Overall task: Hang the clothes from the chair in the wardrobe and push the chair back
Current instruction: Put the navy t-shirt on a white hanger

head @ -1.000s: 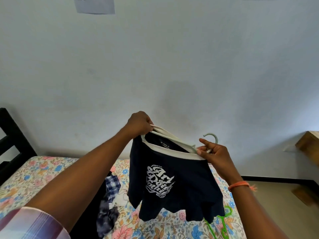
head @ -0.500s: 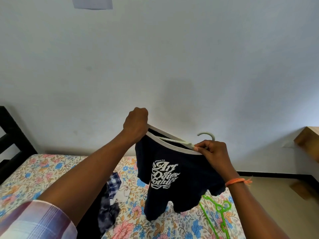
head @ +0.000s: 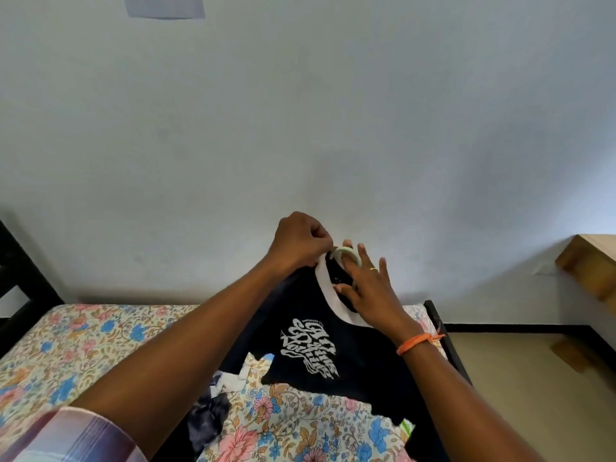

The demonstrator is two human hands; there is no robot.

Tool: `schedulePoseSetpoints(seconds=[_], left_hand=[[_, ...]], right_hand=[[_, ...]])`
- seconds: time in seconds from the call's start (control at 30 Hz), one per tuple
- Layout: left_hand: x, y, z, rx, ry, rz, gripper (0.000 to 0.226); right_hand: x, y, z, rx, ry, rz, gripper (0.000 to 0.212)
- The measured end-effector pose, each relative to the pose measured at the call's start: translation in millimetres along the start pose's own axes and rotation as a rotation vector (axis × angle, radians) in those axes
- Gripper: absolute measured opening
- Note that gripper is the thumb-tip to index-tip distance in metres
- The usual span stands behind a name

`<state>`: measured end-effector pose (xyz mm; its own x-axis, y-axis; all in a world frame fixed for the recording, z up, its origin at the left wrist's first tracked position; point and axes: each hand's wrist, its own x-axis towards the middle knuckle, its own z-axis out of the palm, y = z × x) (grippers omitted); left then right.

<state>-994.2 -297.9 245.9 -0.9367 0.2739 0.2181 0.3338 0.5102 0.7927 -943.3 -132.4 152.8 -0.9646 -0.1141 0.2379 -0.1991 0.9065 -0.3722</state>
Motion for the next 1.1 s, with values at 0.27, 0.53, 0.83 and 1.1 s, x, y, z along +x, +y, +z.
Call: schedulePoseSetpoints(seconds=[0.27, 0.53, 0.83, 1.1], left_hand=[[-7, -48, -19, 0.231, -0.367, 0.145, 0.008], [11, -107, -30, 0.54, -0.371, 0.152, 0.04], [14, -117, -40, 0.249, -0.369, 0.071, 0.043], [-1, -114, -16, 0.467, -0.223, 0.15, 0.063]], right_hand=[[5, 15, -24, 0.297, 0.057, 0.158, 0.08], [17, 17, -60, 0.357, 0.006, 0.047, 0.075], [8, 44, -80, 0.402, -0.076, 0.118, 0.076], [10, 27, -72, 0.367, 0.065, 0.088, 0.071]])
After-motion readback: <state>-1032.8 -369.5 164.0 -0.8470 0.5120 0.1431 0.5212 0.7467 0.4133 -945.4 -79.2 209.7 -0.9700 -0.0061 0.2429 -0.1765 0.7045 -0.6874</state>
